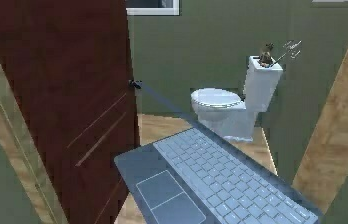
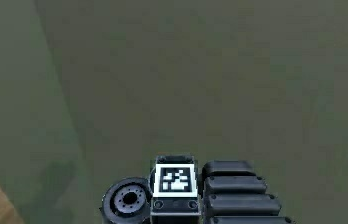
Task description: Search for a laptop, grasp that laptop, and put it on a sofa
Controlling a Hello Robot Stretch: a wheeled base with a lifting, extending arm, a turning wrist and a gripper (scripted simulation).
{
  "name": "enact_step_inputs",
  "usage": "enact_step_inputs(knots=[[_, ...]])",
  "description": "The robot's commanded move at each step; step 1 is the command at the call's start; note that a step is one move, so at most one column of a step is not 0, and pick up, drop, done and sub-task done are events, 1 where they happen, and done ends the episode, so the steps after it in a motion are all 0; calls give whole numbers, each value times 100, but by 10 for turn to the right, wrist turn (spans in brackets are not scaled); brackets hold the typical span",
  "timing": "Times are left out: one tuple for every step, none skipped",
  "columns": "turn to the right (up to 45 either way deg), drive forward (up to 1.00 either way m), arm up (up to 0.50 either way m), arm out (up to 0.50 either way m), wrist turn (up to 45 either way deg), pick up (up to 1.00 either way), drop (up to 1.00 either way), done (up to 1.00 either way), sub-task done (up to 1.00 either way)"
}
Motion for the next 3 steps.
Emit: enact_step_inputs(knots=[[0, 100, 0, 0, 0, 0, 0, 0, 0], [0, 45, 0, 0, 0, 0, 0, 0, 0], [120, 0, 0, 0, 0, 0, 0, 0, 0]])
